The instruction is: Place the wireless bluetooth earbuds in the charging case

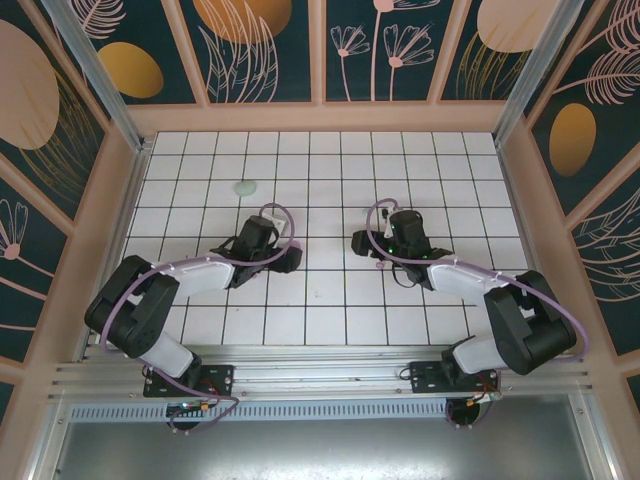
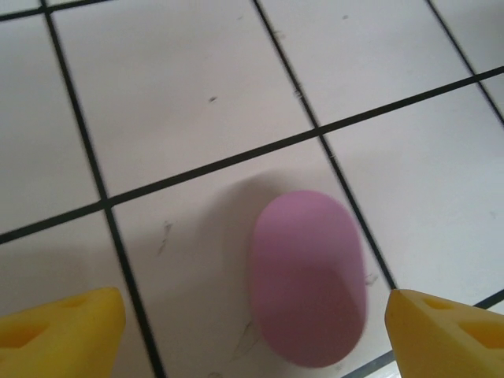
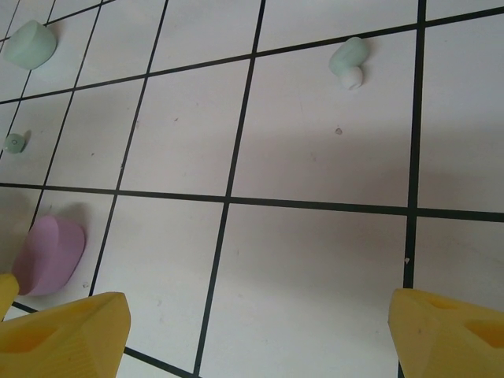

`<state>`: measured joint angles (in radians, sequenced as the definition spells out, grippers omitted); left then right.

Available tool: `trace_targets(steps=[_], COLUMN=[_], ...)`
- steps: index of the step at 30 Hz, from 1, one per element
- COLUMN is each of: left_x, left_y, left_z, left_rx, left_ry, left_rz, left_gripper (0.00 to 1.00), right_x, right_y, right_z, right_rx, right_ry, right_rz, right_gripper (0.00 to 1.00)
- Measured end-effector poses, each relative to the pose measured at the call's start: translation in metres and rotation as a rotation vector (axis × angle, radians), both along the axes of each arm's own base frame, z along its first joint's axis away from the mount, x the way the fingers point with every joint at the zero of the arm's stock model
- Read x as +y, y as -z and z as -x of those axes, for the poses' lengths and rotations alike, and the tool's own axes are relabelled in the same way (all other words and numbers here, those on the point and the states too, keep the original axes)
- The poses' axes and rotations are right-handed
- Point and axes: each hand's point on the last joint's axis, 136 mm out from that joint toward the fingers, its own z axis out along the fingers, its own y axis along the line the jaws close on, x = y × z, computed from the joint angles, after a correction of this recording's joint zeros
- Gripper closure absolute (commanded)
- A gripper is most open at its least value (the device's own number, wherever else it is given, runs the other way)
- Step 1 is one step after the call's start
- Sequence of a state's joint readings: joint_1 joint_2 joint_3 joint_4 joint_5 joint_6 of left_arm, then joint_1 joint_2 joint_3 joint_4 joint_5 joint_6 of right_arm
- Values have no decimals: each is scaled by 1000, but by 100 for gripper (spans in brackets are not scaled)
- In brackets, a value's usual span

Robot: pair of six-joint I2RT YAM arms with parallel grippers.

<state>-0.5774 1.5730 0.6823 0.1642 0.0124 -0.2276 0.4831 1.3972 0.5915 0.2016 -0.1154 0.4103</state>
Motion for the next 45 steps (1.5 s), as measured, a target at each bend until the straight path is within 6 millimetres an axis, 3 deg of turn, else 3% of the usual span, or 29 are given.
trace_targets(steps=[5,10,17,26,30,36,45], left_x=[-16,-18,-15,-24,-33,-58,-88], left_y=[5,20,28,24,4,-50,-90], left_z=[4,3,3,14,21,22,29], left_rx=[-4,16,28,21,-30,-192,-277], left_ry=[51,56,78,175,242,379,550], left_rz=[-28,-88,-148,-129,-76,40,141], left_gripper=[18,22,47,67,71,74,75], right_x=[-1,-2,-3,9,19,39,72], right_y=[1,3,3,-21,-36,-57,-91], right_z=[0,1,2,-8,-10,0,26], right_rx=[9,19,39,44,51,84,141], right_ry=[16,18,23,30,4,-88,-311], right_rz=[-2,1,10,-57,-108,-199,-343], right_gripper=[14,14,14,14,14,15,16])
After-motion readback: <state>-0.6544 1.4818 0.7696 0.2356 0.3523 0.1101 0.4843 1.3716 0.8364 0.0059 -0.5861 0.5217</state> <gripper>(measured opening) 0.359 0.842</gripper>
